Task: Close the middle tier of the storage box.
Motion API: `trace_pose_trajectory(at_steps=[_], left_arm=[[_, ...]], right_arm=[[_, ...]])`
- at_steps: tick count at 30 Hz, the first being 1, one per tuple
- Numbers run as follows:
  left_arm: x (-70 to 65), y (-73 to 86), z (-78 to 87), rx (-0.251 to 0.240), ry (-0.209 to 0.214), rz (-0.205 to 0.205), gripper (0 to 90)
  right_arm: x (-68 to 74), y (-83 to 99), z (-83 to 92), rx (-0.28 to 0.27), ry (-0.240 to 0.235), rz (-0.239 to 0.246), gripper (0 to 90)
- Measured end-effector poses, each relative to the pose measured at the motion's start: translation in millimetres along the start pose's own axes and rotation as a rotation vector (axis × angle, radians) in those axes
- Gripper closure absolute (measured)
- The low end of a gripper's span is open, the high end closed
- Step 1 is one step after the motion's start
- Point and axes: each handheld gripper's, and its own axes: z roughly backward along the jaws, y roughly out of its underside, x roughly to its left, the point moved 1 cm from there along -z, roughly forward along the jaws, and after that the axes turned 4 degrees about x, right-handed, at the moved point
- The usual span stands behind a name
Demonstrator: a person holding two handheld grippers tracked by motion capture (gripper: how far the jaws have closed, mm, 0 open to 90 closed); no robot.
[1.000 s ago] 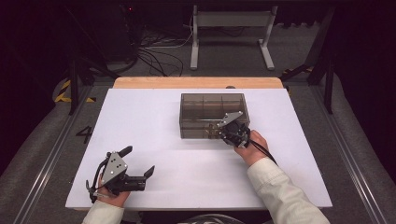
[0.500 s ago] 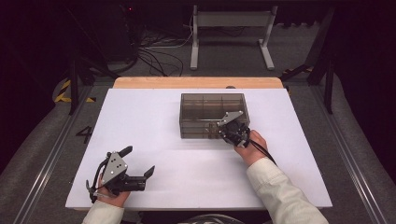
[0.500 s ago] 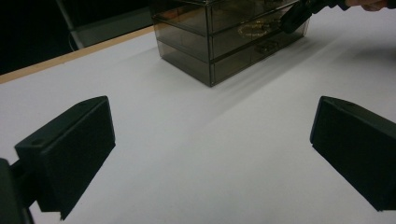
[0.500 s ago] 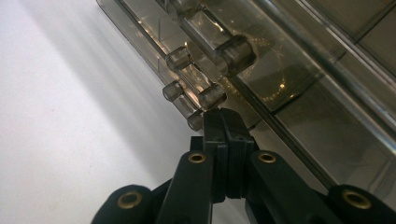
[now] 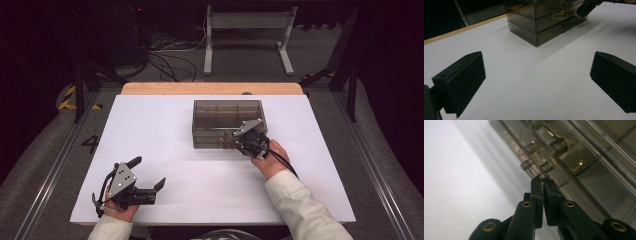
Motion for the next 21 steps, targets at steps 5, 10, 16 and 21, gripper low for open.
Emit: trace_pose_trajectory(at_steps=[5,10,16,21], left_arm=[[-0.3,0.3,0.0,0.001,0.002,-0.001,0.8],[-0.5,0.4,0.3,0.005,0.004,-0.002,0.8],[-0.5,0.6,1.6,0.004,0.005,-0.002,0.8],[-0.7,0.9,1.9,0.000,0.006,0.006,0.8]], right_arm=[[6.7,-1.2,11.3,-0.032,-0.028,0.018,75.7],[9.8,-1.4,18.2,-0.050,-0.032,0.031,70.4],[10.1,-0.1,27.8,-0.085,-0.040,0.028,61.7],[12.5,0.9,35.9,-0.115,-0.026,0.045,56.9]])
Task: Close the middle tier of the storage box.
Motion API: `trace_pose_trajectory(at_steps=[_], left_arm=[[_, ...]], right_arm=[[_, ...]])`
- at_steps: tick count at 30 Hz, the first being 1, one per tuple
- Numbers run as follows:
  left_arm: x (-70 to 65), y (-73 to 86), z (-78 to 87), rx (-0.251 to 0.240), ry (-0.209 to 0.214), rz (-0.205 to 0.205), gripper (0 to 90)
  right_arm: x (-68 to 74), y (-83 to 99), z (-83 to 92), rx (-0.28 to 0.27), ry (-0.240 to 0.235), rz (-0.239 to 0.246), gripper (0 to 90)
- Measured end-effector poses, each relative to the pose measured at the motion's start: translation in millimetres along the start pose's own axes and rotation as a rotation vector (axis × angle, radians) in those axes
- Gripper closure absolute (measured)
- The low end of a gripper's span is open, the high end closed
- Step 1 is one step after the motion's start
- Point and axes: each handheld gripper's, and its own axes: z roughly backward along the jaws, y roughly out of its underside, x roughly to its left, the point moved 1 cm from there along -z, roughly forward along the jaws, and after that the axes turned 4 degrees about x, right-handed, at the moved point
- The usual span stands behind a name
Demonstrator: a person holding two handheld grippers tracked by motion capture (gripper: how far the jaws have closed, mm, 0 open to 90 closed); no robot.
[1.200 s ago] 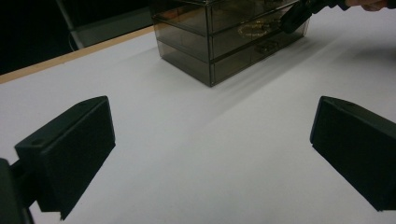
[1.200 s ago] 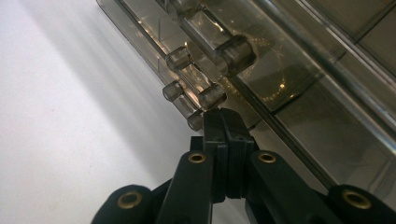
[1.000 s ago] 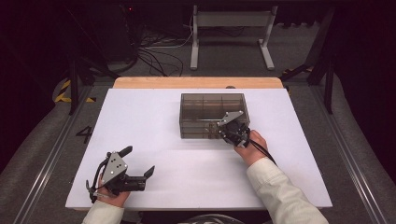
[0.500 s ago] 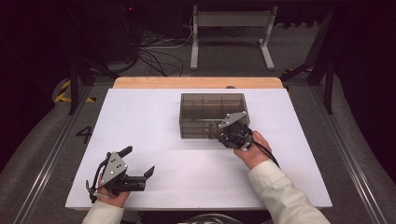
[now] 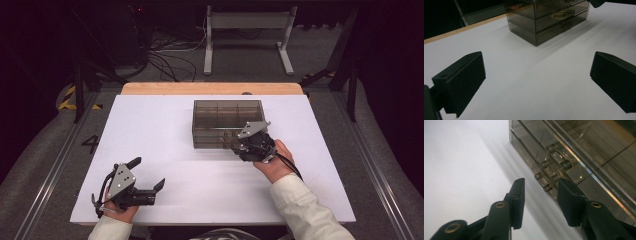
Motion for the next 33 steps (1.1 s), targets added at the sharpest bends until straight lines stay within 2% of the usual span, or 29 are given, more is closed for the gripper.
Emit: trace_pose_trajectory(at_steps=[6,10,13,16,20,25,32,33], left_arm=[[0.0,-0.3,-1.2,0.002,-0.002,-0.002,0.8],[-0.7,-0.6,-2.3,0.007,-0.001,-0.003,0.8],[-1.1,-0.7,-2.8,0.006,0.001,-0.001,0.8],[-0.3,-0.7,-2.1,0.005,-0.001,-0.009,0.8],[-0.6,-0.2,-1.8,0.005,-0.001,-0.001,0.8],[-0.1,-0.4,-1.4,0.003,-0.005,-0.009,0.8],[-1.1,-0.2,-1.9,0.006,0.004,-0.006,0.8],[-0.5,-0.4,-2.0,0.006,0.002,-0.016,0.8]], right_arm=[[1.5,3.7,18.5,-0.101,-0.034,-0.005,45.7],[3.2,8.1,32.0,-0.163,-0.030,0.009,35.7],[1.6,12.3,39.6,-0.204,-0.059,-0.009,29.6],[1.2,17.1,46.9,-0.252,-0.063,-0.010,21.0],[2.7,23.9,55.0,-0.344,-0.069,0.005,7.1],[2.9,33.5,60.2,-0.404,-0.043,-0.011,3.0],[-3.9,58.0,62.2,-0.434,-0.055,-0.080,0.3],[-5.3,62.2,61.9,-0.438,-0.054,-0.088,0.3]])
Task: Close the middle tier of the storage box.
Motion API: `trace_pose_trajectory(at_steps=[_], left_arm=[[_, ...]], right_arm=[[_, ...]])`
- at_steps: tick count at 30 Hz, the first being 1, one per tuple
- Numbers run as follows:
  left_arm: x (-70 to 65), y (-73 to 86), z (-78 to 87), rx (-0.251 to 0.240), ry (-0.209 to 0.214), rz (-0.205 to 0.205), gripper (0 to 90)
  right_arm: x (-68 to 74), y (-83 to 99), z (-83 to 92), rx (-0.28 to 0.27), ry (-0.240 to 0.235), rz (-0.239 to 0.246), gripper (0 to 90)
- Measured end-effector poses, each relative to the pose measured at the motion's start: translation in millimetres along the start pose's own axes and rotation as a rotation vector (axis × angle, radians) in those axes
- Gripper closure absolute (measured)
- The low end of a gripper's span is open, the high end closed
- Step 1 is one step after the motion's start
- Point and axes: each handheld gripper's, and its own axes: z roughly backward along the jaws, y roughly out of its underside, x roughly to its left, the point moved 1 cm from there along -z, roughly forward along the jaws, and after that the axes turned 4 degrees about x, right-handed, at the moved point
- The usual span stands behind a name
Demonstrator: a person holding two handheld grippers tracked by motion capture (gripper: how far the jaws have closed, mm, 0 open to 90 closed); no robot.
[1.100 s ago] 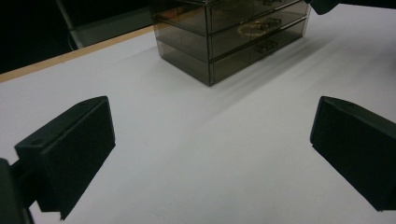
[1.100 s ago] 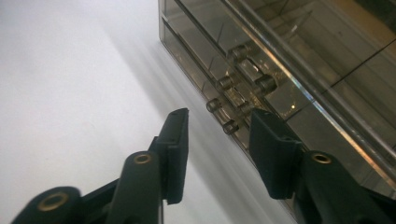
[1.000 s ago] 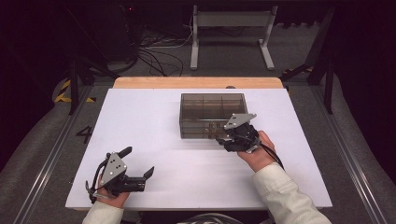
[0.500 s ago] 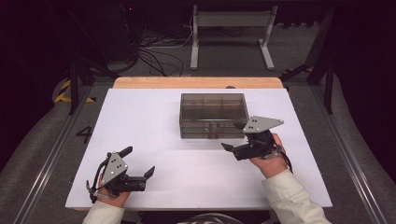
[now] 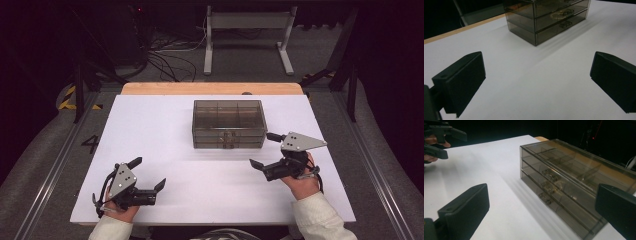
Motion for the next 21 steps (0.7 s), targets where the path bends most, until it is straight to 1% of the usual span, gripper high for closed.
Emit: trace_pose_trajectory(at_steps=[1,3,5,6,8,11,12,13,16,17,21], left_arm=[[-0.7,0.1,-0.3,-0.001,0.001,0.007,0.8],[-1.5,0.1,-0.4,0.003,0.005,0.006,0.9],[-1.7,0.1,-0.3,0.001,0.005,0.006,0.8],[-2.1,0.1,-0.3,-0.001,0.007,0.012,0.8],[-1.1,-0.1,0.1,0.000,0.006,0.000,0.8],[-1.4,0.0,0.0,0.001,0.009,-0.003,0.9],[-1.9,0.2,-0.4,-0.003,0.009,0.002,1.0],[-1.3,0.0,-0.1,-0.001,0.007,-0.009,1.1],[-0.5,-0.2,0.7,-0.002,0.006,-0.009,1.1],[-0.7,-0.1,0.8,-0.005,0.006,-0.001,1.0],[-0.4,0.0,0.7,-0.007,0.003,-0.001,1.1]], right_arm=[[-1.8,4.0,1.5,-0.003,0.004,-0.010,0.3],[-5.5,12.7,3.3,-0.015,0.016,-0.034,0.3],[-9.0,20.9,4.8,-0.012,0.016,-0.057,0.2],[-10.0,24.1,5.4,-0.012,0.018,-0.062,0.0],[-12.6,33.0,7.8,-0.019,0.023,-0.078,0.0],[-15.4,42.8,11.4,-0.022,0.015,-0.100,0.0],[-15.9,45.6,12.8,-0.021,0.015,-0.103,0.0],[-16.2,48.4,14.2,-0.023,0.013,-0.107,0.0],[-16.8,55.4,16.6,-0.017,-0.003,-0.120,0.0],[-16.7,58.6,17.0,-0.017,-0.002,-0.126,0.0],[-17.0,68.1,18.8,-0.011,0.005,-0.131,0.0]])
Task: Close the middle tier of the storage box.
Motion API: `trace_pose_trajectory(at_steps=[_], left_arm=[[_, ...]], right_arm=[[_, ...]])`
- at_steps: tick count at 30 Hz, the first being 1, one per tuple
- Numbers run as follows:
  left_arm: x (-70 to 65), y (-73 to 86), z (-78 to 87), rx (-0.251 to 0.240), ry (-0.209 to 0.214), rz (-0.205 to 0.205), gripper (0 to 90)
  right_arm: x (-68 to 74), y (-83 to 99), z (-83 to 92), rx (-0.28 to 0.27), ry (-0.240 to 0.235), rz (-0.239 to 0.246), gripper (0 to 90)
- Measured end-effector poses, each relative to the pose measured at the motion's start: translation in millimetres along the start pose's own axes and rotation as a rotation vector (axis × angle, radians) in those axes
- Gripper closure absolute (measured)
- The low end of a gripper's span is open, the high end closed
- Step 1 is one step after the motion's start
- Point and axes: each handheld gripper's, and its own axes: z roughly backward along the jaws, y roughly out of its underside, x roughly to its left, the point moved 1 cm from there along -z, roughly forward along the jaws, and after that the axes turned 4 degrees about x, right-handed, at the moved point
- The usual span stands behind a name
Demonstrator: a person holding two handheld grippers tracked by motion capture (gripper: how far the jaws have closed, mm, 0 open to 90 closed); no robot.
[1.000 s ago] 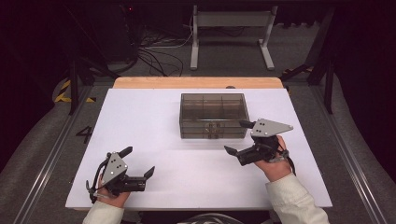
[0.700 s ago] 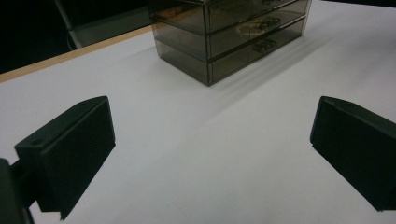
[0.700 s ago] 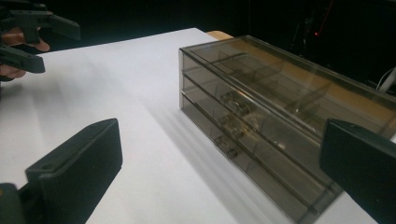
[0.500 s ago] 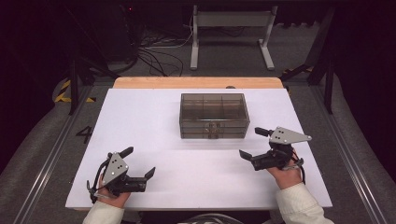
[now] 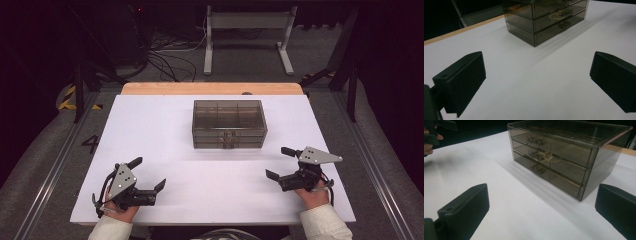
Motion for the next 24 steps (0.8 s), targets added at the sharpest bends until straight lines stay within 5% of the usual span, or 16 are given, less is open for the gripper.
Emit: trace_pose_trajectory(at_steps=[7,16,21,24], left_arm=[[0.7,0.7,0.0,-0.007,0.001,0.000,0.9],[0.7,1.9,-0.8,-0.005,0.007,0.001,0.8],[0.6,3.0,-1.5,-0.007,0.007,0.003,0.8],[1.2,3.3,-1.2,-0.007,0.005,-0.002,0.8]], right_arm=[[-4.7,16.9,1.5,0.031,0.027,-0.049,0.0],[-6.8,35.7,9.1,0.041,0.038,-0.032,0.0],[-6.5,34.1,9.0,0.020,0.033,-0.026,0.0],[-6.9,32.4,6.3,0.055,0.026,-0.032,0.0]])
